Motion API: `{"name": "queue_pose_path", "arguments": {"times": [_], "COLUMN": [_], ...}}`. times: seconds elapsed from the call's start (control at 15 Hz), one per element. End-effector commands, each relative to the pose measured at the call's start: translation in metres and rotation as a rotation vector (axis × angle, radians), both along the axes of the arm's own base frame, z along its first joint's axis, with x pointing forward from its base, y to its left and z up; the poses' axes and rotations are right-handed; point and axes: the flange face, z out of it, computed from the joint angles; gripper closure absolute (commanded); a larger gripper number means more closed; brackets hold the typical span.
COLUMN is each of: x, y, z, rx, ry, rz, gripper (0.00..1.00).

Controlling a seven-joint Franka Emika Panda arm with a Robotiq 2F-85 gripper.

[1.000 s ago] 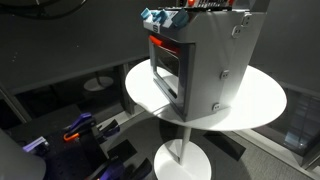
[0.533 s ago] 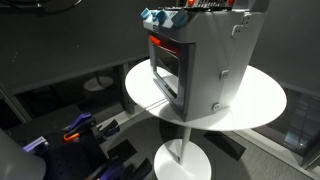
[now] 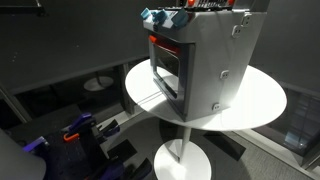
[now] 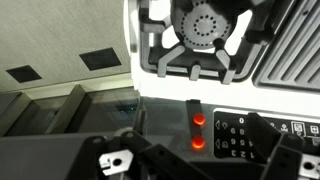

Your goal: Press the top right orange button on the stove

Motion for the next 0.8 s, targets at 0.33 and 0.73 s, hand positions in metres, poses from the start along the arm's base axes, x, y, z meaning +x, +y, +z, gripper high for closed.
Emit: {"name": "queue_pose_path", "arguments": {"times": [0.33,0.73], "x": [-0.036,-0.044], "y": [0.003,0.003], "z": [0.015,0.012], "rx": [0.120,0.148], "ry": [0.226,0.293], "rz": [0.027,0.041], "gripper": [0.00,0.00]}}
